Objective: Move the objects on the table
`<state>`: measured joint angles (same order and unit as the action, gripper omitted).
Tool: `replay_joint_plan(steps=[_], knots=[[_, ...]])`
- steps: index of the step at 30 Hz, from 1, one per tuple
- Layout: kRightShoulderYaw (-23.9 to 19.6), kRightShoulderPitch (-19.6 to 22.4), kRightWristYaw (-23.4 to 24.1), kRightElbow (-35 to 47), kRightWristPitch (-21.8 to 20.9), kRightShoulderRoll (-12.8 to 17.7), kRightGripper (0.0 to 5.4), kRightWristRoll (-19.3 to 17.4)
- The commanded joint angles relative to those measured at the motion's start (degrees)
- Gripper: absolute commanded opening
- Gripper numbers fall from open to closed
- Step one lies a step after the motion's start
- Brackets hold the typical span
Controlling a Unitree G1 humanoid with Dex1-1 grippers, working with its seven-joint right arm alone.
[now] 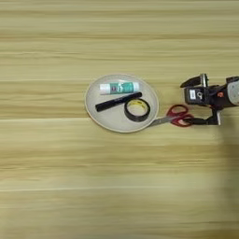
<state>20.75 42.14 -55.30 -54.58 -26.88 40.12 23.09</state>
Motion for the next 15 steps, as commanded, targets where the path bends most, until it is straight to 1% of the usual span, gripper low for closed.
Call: replay_joint_plan(steps=[1, 6, 15], knots=[[0.1, 4.0, 3.3, -2.3, 0.4, 2.6, 5.36, 2.4], [1.1, 5.7, 6.8, -5.8, -0.2, 2.8, 5.36, 4.9], [1.3, 7.3, 8.5, -9.1, -1.7, 2.9, 5.36, 5.8]])
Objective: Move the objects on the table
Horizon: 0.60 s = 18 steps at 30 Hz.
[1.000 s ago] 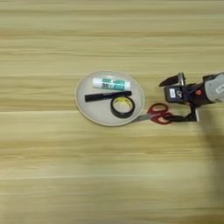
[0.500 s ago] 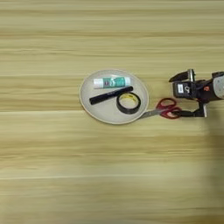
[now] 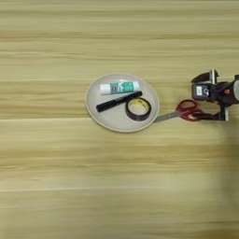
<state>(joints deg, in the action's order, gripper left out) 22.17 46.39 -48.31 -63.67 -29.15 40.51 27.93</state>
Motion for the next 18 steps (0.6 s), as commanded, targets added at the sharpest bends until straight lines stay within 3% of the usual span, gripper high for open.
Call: replay_joint_plan(steps=[1, 7, 18], knots=[[-0.1, 3.1, 1.6, -0.3, 0.5, 2.5, 5.36, 1.0], [0.1, 4.5, 4.6, -1.9, 1.6, 2.8, 5.36, 2.5], [-0.2, 5.5, 5.4, -3.0, 1.2, 2.6, 5.36, 3.0]])
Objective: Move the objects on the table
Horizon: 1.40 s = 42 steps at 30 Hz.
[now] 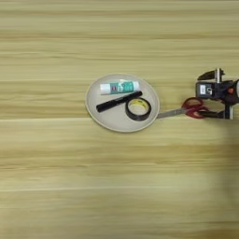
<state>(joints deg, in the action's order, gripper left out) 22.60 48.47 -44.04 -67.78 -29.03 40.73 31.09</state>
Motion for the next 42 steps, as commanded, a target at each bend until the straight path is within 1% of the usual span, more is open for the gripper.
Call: replay_joint_plan(steps=[1, 6, 9, 11, 18, 23, 27, 36, 39, 42], knots=[[-0.8, 3.4, 1.1, 1.2, 1.1, 2.4, 5.36, -0.2], [-2.3, 3.6, -0.4, 2.3, -0.1, 2.6, 5.36, -1.9], [-4.2, 3.3, -3.0, 4.9, -1.8, 2.5, 5.36, -4.6], [-5.0, 3.2, -3.6, 6.1, -2.1, 2.6, 5.36, -5.2], [-8.3, 2.5, -5.3, 10.6, -1.5, 2.4, 5.36, -8.6], [-11.2, 1.0, -8.4, 15.0, -0.9, 1.5, 5.36, -13.4], [-12.7, -1.1, -11.7, 19.6, 0.7, 0.6, 5.36, -17.1], [-13.8, -5.3, -15.0, 28.4, 5.5, -1.1, 5.36, -21.4], [-14.0, -7.3, -16.7, 32.7, 7.9, -1.7, 5.36, -23.3], [-13.8, -8.8, -17.8, 36.1, 10.5, -2.6, 5.36, -24.4]])
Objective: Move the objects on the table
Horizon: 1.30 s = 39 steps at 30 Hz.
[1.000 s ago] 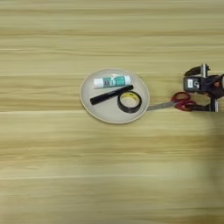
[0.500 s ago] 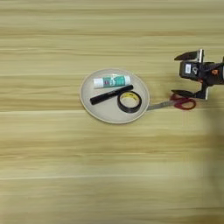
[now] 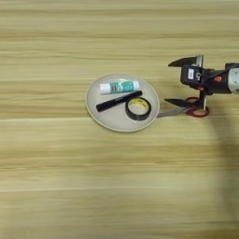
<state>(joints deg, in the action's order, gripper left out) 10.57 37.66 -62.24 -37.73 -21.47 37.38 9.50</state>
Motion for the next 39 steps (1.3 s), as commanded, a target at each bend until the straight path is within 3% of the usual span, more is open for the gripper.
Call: replay_joint_plan(steps=[1, 18, 27, 39], knots=[[-1.7, 1.6, 0.3, 6.9, 3.7, 0.6, 5.36, -3.0], [-1.5, -0.6, 0.3, 10.9, 10.5, -3.5, 5.36, -3.7], [-2.1, -1.7, 0.1, 12.5, 15.2, -6.1, 5.36, -6.1], [-1.7, -4.7, 0.9, 15.3, 20.3, -7.3, 5.36, -7.4]])
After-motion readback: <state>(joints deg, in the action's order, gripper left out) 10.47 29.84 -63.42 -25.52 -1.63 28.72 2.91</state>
